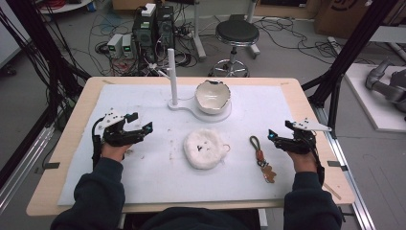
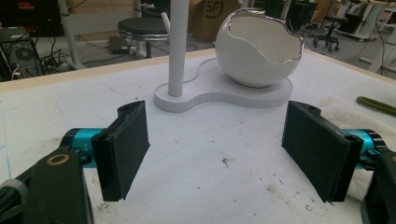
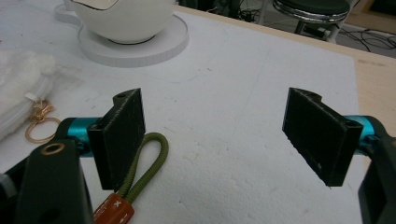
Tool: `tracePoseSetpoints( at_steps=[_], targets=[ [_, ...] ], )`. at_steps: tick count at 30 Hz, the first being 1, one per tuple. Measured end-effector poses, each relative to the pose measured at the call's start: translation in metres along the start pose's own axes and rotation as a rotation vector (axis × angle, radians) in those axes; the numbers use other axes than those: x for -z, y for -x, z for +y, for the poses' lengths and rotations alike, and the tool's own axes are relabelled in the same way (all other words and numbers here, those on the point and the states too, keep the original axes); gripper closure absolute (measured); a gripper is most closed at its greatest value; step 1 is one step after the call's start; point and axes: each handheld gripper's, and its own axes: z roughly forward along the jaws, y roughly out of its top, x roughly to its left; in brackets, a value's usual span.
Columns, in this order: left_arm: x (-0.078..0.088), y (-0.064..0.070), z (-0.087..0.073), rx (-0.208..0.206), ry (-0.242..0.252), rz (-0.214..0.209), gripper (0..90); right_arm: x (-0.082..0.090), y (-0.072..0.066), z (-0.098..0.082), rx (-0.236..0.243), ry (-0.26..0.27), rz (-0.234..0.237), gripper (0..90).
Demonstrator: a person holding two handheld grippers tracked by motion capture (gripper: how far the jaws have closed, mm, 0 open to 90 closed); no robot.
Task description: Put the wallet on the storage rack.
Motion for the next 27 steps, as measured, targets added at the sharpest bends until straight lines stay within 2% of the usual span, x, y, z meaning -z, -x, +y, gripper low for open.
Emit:
tracePoseSetpoints(
  at_steps=[10, 15, 18, 22, 27],
  targets=[
    [-0.001, 0.001, 0.000, 0.005, -0.007, 0.000, 22.8, 0.001, 0.000, -0.001, -0.003, 0.001, 0.001, 21.6],
    [-0.009, 0.007, -0.001, 0.015, -0.028, -0.026, 22.8, -0.003, 0.000, -0.001, -0.005, -0.005, 0.021, 21.5],
    [-0.011, 0.011, -0.001, 0.006, -0.039, -0.041, 22.8, -0.004, -0.002, -0.002, -0.015, -0.012, 0.034, 21.6],
    [-0.016, 0.018, 0.000, -0.013, -0.045, -0.061, 22.8, -0.005, -0.012, 0.002, -0.031, -0.005, 0.091, 21.6],
    [-0.016, 0.018, 0.000, -0.016, -0.049, -0.072, 22.8, -0.021, -0.043, 0.010, -0.017, -0.021, 0.210, 21.7]
  ],
)
